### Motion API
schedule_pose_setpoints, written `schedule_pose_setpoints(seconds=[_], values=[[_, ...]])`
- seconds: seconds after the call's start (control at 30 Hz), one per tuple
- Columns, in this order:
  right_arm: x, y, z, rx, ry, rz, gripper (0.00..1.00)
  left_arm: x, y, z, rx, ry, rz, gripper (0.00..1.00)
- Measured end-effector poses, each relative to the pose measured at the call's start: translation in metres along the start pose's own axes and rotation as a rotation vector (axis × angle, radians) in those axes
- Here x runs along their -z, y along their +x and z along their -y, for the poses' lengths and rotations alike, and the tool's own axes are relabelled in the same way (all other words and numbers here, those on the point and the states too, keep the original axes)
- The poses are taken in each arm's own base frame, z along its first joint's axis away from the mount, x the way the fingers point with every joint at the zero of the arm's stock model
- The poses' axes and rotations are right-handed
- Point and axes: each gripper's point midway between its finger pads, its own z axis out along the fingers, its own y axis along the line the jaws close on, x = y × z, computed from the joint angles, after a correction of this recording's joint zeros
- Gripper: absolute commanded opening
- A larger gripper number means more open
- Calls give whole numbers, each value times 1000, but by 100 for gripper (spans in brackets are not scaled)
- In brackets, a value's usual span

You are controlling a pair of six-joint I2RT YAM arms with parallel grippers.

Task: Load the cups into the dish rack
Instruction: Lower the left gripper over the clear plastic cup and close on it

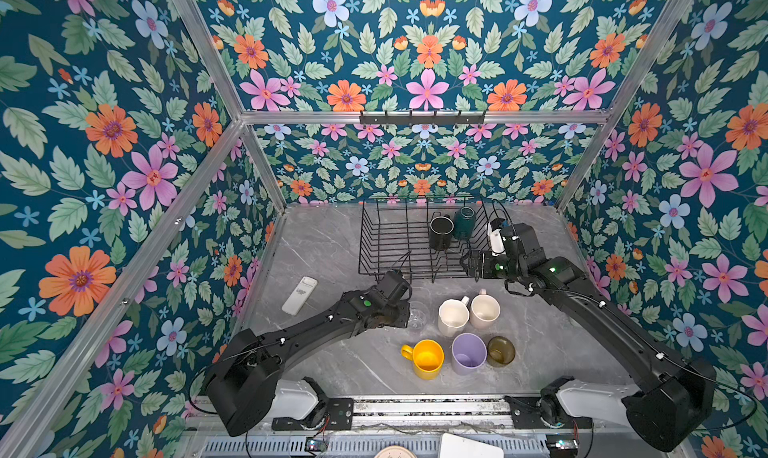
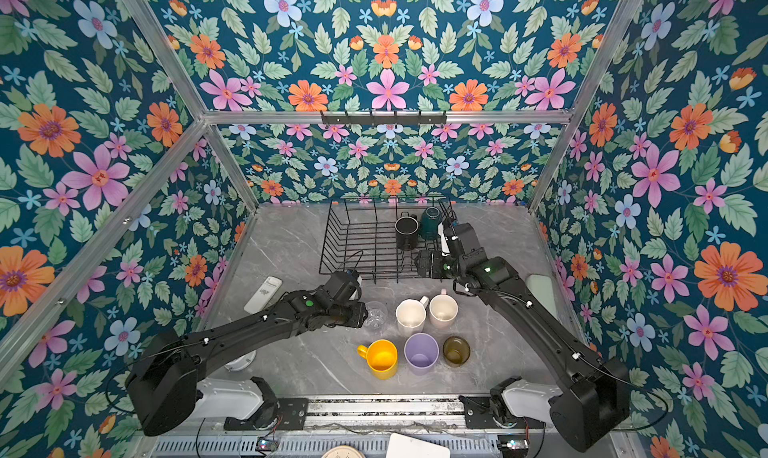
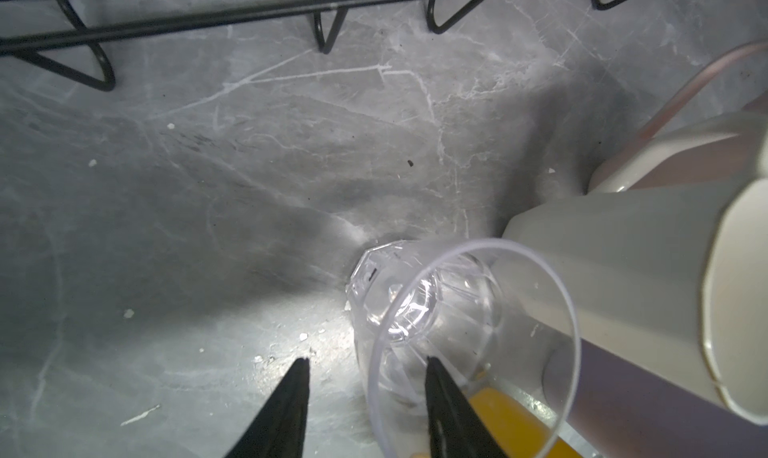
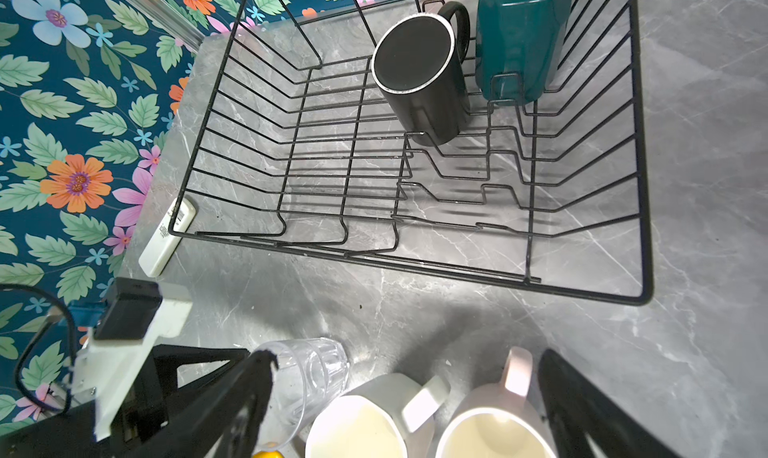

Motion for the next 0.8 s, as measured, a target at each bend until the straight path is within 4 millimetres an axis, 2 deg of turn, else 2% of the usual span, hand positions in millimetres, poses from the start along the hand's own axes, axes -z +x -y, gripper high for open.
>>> schedule_pose_setpoints(seconds=[0.5, 0.8], values=[[-4, 5, 2, 2, 6, -17, 99, -12, -3, -2, 13, -25, -2, 25], [-5, 7, 3, 1, 8, -21, 99, -14, -4, -2, 21, -29, -1, 10]])
